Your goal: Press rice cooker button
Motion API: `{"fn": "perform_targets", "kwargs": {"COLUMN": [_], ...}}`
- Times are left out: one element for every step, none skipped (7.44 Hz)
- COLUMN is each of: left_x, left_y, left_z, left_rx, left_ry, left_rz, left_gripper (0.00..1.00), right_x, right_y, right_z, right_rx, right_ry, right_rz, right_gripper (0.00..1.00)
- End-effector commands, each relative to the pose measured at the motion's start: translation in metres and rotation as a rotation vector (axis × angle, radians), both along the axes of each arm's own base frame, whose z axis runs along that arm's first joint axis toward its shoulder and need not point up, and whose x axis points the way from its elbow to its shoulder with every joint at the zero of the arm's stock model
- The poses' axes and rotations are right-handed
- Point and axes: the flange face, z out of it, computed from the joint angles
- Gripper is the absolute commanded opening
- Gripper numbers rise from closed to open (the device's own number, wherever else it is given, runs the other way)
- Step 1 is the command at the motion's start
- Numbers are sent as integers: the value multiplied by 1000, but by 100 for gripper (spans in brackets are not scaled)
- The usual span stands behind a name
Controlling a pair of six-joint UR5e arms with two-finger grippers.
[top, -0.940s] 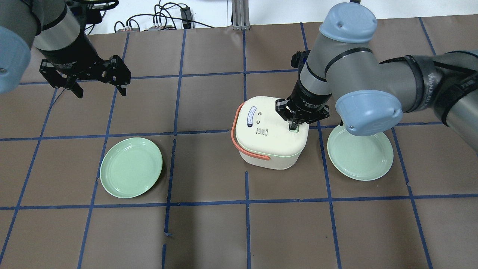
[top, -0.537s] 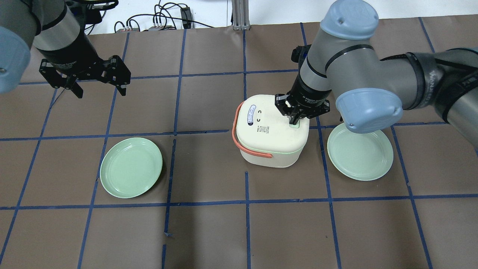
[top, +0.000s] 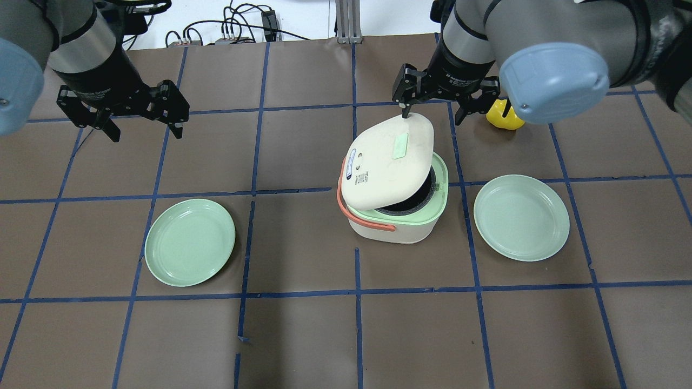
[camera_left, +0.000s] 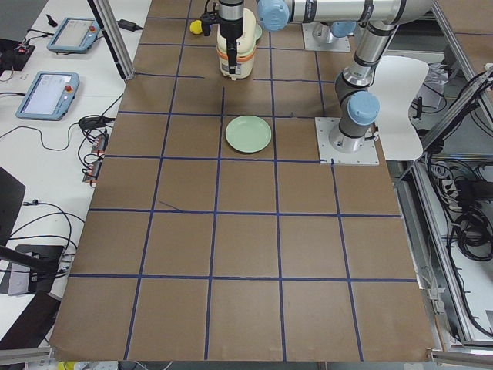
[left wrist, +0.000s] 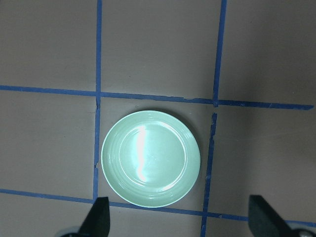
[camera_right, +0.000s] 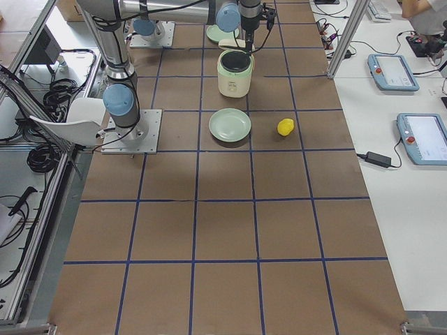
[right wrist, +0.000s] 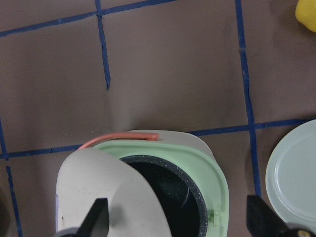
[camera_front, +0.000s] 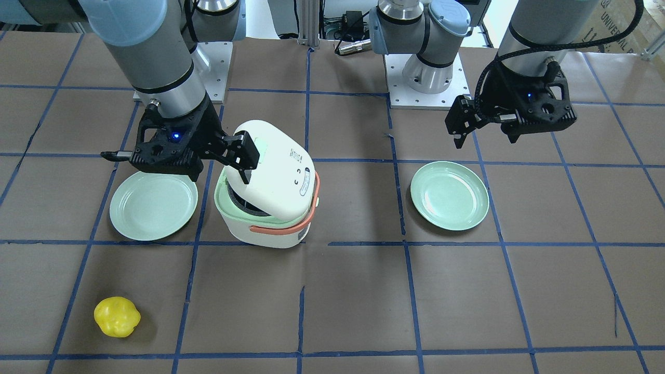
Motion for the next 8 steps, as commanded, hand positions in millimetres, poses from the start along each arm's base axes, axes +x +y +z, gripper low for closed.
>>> {"fn": "perform_targets", "kwargs": {"left_x": [-1, 0, 0, 0, 0, 0, 0, 0], "left_y": [0, 0, 0, 0, 0, 0, 0, 0], "left_z": [0, 0, 0, 0, 0, 0, -1, 0], "left_rx": [0, 0, 0, 0, 0, 0, 1, 0], "left_ry": [0, 0, 0, 0, 0, 0, 0, 0], "left_rz": [-1, 0, 0, 0, 0, 0, 0, 0], "left_gripper": [100, 100, 100, 100, 100, 100, 100, 100], "right_x": [-25, -53, -80, -86, -86, -85, -85, -85], "right_y": [-24, -31, -33, -27, -3, 25, 28, 19], "right_z": [23, 28, 34, 44, 71, 89, 94, 82], "right_rx": [6, 15, 16, 15, 24, 41, 29, 52], "right_ry": [48, 59, 69, 81, 110, 109, 111, 112], "right_rz": [2, 42, 54, 61, 66, 65, 66, 62], "right_gripper": [100, 100, 100, 100, 100, 100, 100, 100]}}
